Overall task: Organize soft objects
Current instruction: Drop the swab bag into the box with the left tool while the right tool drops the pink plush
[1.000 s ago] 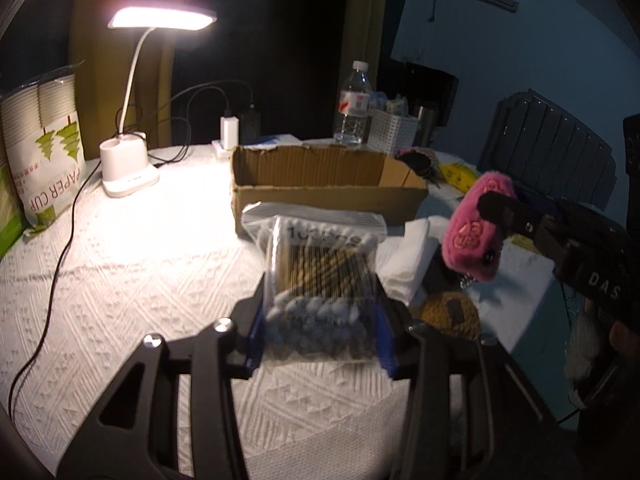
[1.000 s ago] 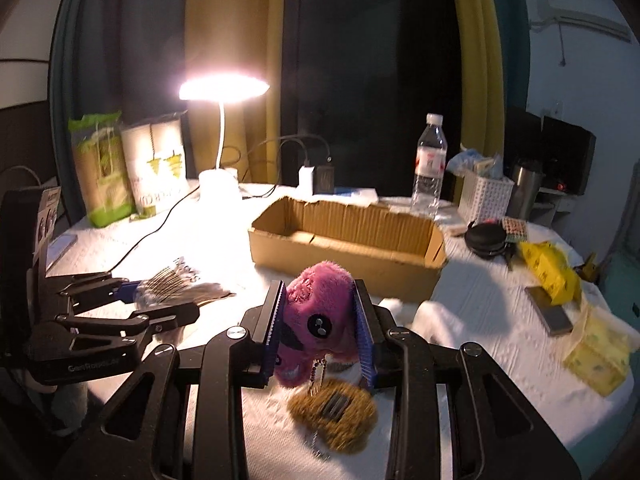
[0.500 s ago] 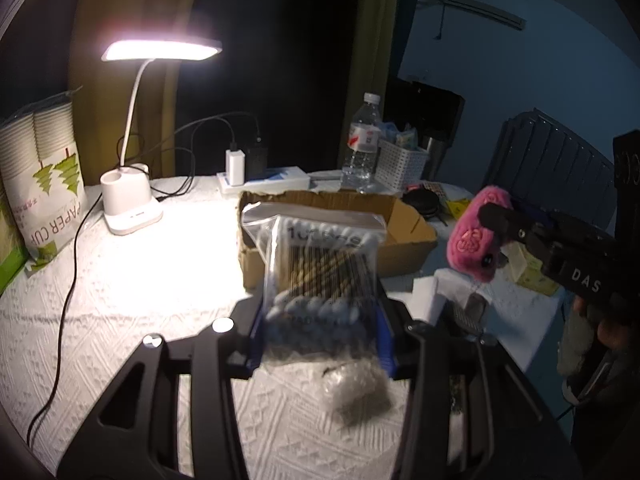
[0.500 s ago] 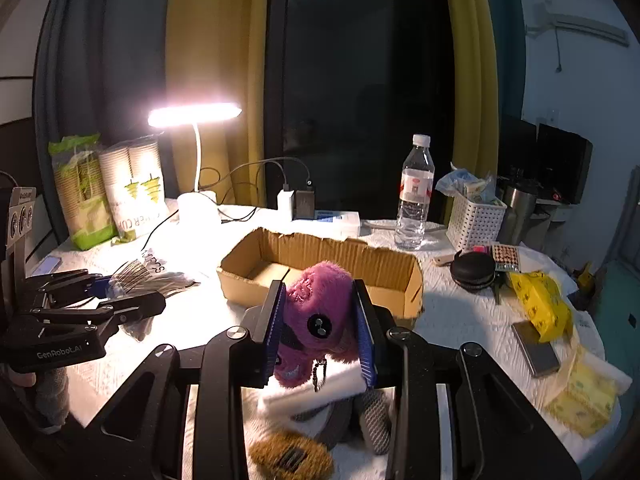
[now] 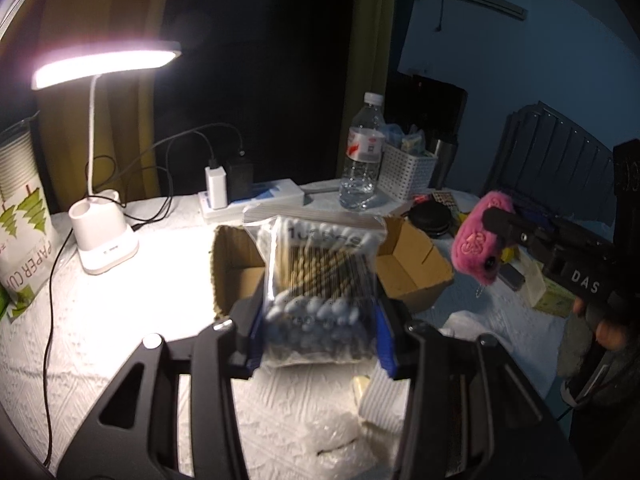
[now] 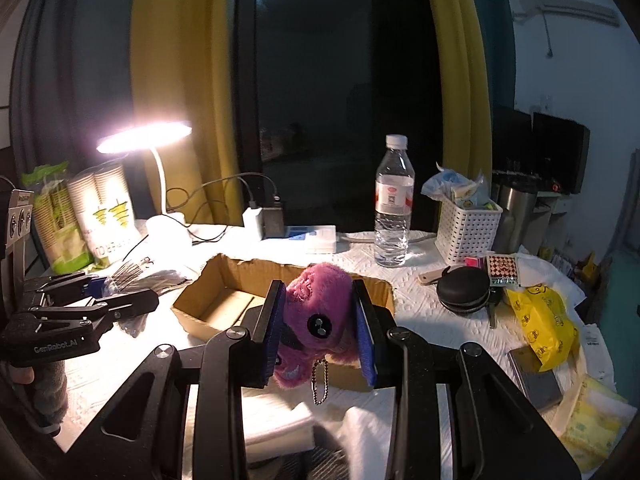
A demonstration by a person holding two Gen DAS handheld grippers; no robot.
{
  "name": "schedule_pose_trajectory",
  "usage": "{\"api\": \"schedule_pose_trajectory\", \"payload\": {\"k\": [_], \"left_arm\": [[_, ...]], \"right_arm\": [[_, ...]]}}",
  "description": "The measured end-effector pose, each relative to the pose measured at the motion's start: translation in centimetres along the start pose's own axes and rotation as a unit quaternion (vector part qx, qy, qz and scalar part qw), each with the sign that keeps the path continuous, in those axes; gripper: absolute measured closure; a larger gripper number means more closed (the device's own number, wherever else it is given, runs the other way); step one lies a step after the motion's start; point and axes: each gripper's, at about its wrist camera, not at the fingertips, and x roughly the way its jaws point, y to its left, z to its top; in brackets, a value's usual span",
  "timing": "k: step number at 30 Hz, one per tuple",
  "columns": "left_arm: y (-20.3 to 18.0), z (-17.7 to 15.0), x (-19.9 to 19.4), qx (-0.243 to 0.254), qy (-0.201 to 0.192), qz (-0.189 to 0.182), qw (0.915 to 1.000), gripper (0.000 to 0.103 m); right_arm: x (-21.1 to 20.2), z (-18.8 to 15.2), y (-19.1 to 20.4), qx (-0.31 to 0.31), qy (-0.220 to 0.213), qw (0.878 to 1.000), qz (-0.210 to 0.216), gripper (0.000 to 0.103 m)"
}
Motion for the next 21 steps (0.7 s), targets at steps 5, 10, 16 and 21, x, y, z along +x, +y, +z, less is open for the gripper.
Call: {"api": "schedule_pose_trajectory", "payload": {"k": [5,10,16,21], "left_arm": [[-0.8,1.1,2.8,0.001,0.011,0.003,0.9999,0.058],[-1.9,1.8,5.4,0.007,0.022,-0.001,0.9997,0.058],[-3.1,2.2,8.6,0.003,0.04,-0.019,0.999,0.057],[-3.9,2.3,9.9,0.006,0.051,-0.028,0.9983,0.05]], "right_arm": [[1.9,-0.1,-1.6,0.005,0.007,1.0,0.008,0.068],[4.0,-0.2,-3.1,0.015,0.015,1.0,0.02,0.068],[6.6,-0.5,-4.3,0.023,0.034,0.998,0.039,0.067],[8.1,-0.8,-4.8,0.021,0.059,0.997,0.045,0.053]]}}
